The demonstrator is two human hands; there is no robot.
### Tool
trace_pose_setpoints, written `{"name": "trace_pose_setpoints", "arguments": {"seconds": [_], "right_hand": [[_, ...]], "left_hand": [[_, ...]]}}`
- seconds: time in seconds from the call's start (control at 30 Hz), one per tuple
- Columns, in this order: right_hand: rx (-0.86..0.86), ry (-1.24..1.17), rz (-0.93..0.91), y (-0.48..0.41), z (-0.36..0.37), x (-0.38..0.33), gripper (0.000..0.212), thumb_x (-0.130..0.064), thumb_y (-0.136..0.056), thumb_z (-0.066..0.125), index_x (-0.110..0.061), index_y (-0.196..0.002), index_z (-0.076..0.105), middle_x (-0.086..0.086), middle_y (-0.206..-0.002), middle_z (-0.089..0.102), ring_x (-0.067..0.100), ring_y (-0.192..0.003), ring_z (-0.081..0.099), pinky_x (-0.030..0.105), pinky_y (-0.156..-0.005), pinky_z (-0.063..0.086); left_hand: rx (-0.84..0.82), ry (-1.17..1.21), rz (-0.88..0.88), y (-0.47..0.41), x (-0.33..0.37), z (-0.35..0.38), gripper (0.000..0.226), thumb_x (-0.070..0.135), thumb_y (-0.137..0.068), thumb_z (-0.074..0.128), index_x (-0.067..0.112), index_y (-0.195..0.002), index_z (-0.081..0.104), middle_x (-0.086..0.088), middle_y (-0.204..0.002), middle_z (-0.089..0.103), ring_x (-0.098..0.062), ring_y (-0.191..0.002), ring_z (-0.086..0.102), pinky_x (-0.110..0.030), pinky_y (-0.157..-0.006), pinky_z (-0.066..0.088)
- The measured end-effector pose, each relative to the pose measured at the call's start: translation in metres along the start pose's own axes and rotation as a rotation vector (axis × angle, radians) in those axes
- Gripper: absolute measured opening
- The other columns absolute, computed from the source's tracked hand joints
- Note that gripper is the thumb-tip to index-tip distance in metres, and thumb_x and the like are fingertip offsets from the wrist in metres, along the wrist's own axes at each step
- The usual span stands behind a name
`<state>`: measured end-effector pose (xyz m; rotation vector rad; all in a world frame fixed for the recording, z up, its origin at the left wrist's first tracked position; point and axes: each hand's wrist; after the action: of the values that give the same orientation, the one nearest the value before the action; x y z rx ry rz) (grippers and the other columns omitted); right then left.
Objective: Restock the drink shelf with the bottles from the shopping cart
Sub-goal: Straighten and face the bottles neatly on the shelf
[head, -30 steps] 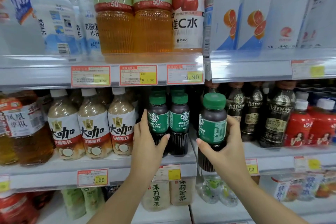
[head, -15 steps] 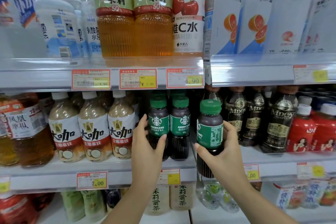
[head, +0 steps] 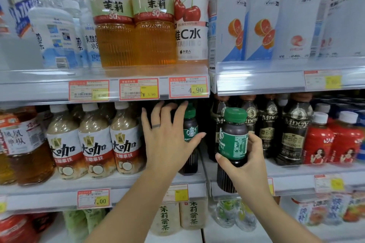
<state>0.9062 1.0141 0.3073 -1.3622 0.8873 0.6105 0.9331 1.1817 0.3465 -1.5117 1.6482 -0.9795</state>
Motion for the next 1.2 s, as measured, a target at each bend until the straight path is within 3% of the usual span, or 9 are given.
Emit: {"name": "trace_pose_setpoints", "arguments": {"seconds": [0.2, 0.5, 0.83, 1.0, 1.2], "right_hand": [[-0.014, -0.004, 0.007, 0.002, -0.005, 0.001, 0.064, -0.005, -0.070, 0.077, -0.043, -0.104, 0.038, -0.011, -0.102, 0.058, -0.005, -0.086, 0.060, 0.008, -0.069, 0.047], [-0.042, -0.012, 0.015, 0.002, -0.007, 0.002, 0.064, -0.004, -0.070, 0.077, -0.043, -0.104, 0.038, -0.009, -0.102, 0.057, -0.004, -0.087, 0.059, 0.008, -0.070, 0.047], [-0.058, -0.024, 0.040, 0.000, -0.001, 0.005, 0.063, -0.002, -0.069, 0.077, -0.038, -0.106, 0.041, -0.007, -0.099, 0.059, -0.001, -0.082, 0.061, 0.010, -0.068, 0.048], [-0.070, -0.037, 0.053, -0.002, 0.001, 0.003, 0.063, 0.000, -0.069, 0.077, -0.035, -0.107, 0.041, -0.008, -0.096, 0.060, -0.002, -0.080, 0.061, 0.009, -0.065, 0.048], [-0.081, -0.037, 0.031, -0.001, 0.002, 0.001, 0.063, -0.001, -0.070, 0.077, -0.036, -0.108, 0.040, -0.009, -0.097, 0.059, -0.002, -0.082, 0.060, 0.010, -0.067, 0.048]], "left_hand": [[-0.098, -0.059, 0.043, -0.013, -0.002, -0.005, 0.074, 0.064, -0.060, 0.072, 0.023, -0.121, 0.058, -0.006, -0.109, 0.064, -0.033, -0.111, 0.054, -0.061, -0.102, 0.028], [-0.118, -0.071, 0.189, -0.007, -0.011, -0.005, 0.092, 0.060, -0.055, 0.077, 0.022, -0.132, 0.046, 0.000, -0.131, 0.055, -0.028, -0.124, 0.047, -0.064, -0.103, 0.025], [-0.110, -0.155, 0.204, -0.010, -0.014, 0.002, 0.093, 0.061, -0.054, 0.077, 0.017, -0.131, 0.049, -0.003, -0.130, 0.056, -0.031, -0.123, 0.038, -0.067, -0.102, 0.022], [-0.091, -0.197, 0.200, -0.015, -0.012, 0.007, 0.095, 0.060, -0.051, 0.079, 0.014, -0.129, 0.052, -0.006, -0.126, 0.059, -0.033, -0.122, 0.042, -0.066, -0.103, 0.013], [-0.126, -0.186, 0.187, -0.016, -0.008, 0.003, 0.097, 0.059, -0.052, 0.080, 0.014, -0.132, 0.049, -0.008, -0.132, 0.055, -0.035, -0.126, 0.043, -0.066, -0.104, 0.014]]}}
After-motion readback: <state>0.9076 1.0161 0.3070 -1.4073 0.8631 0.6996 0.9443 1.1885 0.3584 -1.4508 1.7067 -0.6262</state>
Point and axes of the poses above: each hand's wrist, its own y-axis away from the middle knuckle, its own z-axis out of the palm, x = y × z
